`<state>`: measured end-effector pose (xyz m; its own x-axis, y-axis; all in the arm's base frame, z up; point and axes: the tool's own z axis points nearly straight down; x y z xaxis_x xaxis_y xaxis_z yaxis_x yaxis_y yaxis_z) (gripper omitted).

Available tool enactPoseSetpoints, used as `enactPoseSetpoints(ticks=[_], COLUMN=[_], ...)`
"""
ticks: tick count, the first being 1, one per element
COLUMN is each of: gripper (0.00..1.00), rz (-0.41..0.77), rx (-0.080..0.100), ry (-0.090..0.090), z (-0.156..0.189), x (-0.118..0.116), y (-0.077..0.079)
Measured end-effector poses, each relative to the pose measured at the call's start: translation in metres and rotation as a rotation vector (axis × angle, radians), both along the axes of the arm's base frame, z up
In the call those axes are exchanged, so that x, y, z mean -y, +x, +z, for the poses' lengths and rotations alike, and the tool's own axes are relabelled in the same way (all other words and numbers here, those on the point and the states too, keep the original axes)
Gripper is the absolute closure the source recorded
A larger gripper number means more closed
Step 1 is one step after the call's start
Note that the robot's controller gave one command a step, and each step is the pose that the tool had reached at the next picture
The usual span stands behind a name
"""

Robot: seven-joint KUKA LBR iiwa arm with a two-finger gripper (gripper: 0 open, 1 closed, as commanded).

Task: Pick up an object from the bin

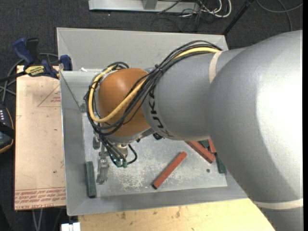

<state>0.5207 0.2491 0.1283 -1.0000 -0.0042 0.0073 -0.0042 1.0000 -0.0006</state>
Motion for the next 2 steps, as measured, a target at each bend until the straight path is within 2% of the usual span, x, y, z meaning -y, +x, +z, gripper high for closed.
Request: enactPoseSetpoints(ticks=[1, 2], gripper=[0.0, 0.0], rz=[0.196, 0.637], rx=[0.023, 0.009], ry=[0.006, 0.002], z=[-0.055, -0.038], x=[0.007, 0.071], y=[-0.032, -0.029])
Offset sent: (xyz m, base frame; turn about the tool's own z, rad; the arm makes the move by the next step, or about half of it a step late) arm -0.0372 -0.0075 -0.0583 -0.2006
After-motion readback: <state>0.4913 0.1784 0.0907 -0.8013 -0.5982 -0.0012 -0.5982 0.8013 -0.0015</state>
